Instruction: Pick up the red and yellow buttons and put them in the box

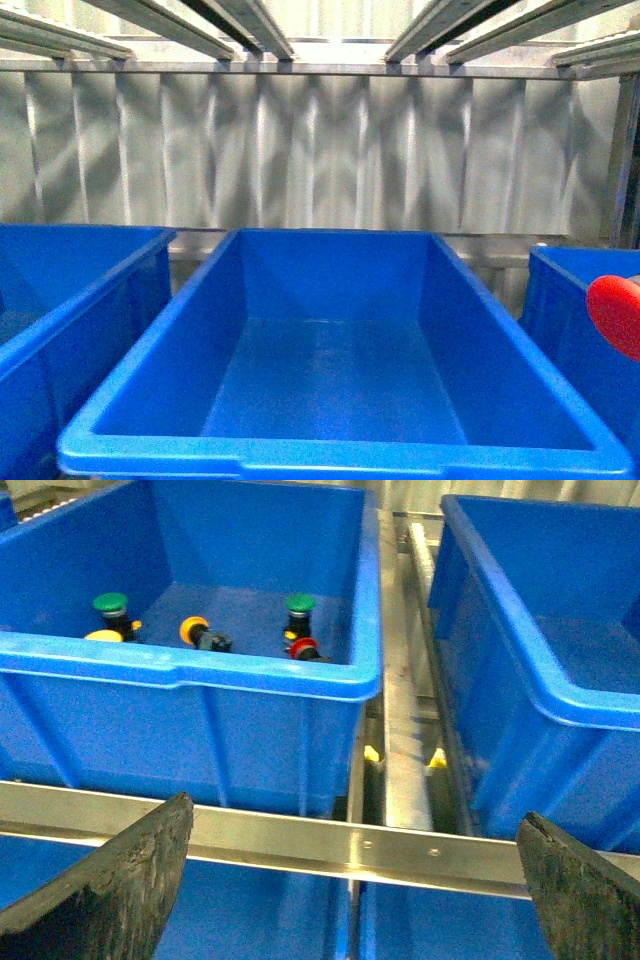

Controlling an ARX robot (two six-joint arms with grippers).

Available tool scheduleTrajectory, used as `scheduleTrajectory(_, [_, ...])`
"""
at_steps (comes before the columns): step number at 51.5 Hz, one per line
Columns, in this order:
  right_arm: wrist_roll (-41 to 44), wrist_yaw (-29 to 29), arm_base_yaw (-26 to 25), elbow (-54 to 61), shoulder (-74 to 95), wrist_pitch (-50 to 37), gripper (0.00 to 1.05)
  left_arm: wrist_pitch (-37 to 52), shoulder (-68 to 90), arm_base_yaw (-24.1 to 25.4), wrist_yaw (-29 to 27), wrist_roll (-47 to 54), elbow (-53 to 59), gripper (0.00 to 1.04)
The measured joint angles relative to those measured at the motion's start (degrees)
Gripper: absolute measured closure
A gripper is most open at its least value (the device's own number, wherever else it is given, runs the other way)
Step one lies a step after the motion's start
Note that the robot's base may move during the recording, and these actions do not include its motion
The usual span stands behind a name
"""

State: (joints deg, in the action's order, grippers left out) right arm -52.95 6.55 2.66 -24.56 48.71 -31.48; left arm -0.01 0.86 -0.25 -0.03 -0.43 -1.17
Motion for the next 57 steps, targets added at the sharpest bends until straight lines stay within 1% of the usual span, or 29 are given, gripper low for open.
scheduleTrajectory(7, [0.2,0.2,-1.9,0.0,0.3,-0.6,0.62,0.0,0.0,0.0,0.2,0.0,0.0,0.08])
scheduleTrajectory(13, [1.8,-0.5,-5.4,0.0,2.3,0.6,0.62,0.0,0.0,0.1,0.2,0.0,0.0,0.08])
scheduleTrajectory(17, [4.7,-0.7,-6.1,-0.5,4.1,1.0,0.62,0.0,0.0,0.1,0.1,0.0,0.0,0.08])
scheduleTrajectory(22, [9.6,-3.5,-7.0,-3.0,8.0,2.3,0.62,0.0,0.0,0.2,0.0,0.0,0.0,0.08])
scheduleTrajectory(29, [18.9,-7.4,-7.9,-11.0,15.1,7.1,0.62,0.0,0.0,0.2,0.1,0.0,0.0,0.08])
scheduleTrajectory(40, [34.0,-7.9,-5.8,-26.7,27.0,13.5,0.62,0.0,0.0,0.2,0.0,0.0,0.0,0.08])
scheduleTrajectory(49, [43.1,-8.7,-5.3,-38.3,36.5,19.3,0.62,0.0,0.0,0.2,0.0,0.0,0.0,0.08])
scheduleTrajectory(57, [52.2,-8.1,-7.0,-53.7,50.2,30.3,0.62,0.0,0.0,0.2,0.1,0.0,0.0,0.08])
